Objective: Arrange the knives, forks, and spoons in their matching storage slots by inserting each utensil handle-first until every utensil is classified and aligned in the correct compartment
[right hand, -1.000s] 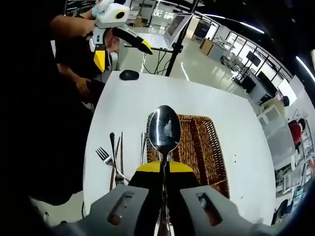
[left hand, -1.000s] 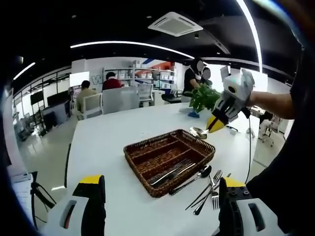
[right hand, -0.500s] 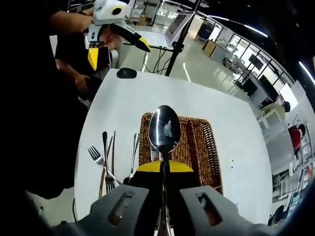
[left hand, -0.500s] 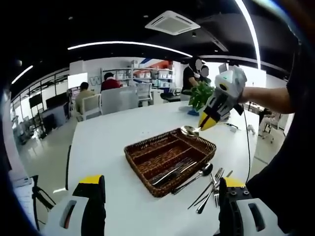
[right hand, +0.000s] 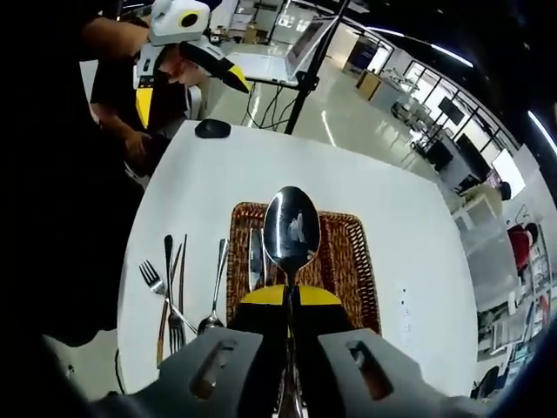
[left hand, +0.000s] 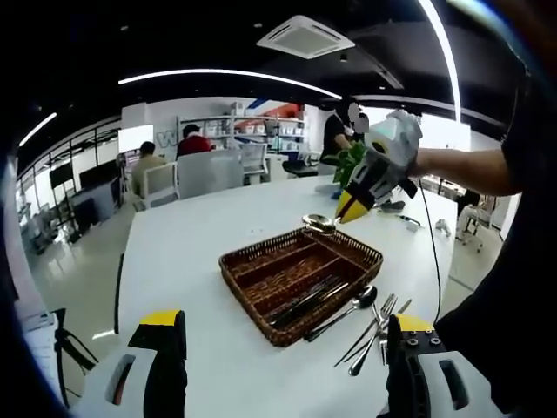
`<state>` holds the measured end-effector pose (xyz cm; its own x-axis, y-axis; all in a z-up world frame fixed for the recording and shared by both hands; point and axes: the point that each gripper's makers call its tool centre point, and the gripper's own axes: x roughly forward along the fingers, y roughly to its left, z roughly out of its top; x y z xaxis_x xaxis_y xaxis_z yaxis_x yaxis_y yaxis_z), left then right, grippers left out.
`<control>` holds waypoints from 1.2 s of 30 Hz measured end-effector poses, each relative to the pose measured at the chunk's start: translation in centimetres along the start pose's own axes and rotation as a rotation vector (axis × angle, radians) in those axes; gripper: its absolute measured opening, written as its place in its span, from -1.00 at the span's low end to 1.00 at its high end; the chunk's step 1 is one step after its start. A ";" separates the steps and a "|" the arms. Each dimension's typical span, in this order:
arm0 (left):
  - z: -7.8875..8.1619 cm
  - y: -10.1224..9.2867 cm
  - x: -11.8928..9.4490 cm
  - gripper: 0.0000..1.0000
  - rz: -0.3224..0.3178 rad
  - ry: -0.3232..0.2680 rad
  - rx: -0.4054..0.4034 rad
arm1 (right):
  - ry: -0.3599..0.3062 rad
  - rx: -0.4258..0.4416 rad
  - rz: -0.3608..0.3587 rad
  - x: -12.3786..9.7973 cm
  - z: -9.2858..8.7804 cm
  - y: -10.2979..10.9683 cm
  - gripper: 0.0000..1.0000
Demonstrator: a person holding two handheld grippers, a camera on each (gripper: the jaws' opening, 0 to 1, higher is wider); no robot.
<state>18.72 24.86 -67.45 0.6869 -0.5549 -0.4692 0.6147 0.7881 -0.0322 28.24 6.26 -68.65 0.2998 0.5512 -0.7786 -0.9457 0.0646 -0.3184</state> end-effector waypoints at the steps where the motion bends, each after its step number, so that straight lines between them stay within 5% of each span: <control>1: 0.0 0.1 0.0 1.00 0.001 -0.002 -0.002 | 0.001 -0.001 -0.002 0.1 0.0 -0.2 -1.00; 36: -0.5 1.8 2.3 1.00 -0.021 0.042 -0.005 | -0.009 -0.036 0.038 5.1 0.0 -7.6 -1.00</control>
<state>21.25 25.12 -69.03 0.6569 -0.5601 -0.5048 0.6268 0.7777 -0.0472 36.96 8.59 -70.20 0.2627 0.5600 -0.7857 -0.9513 0.0140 -0.3081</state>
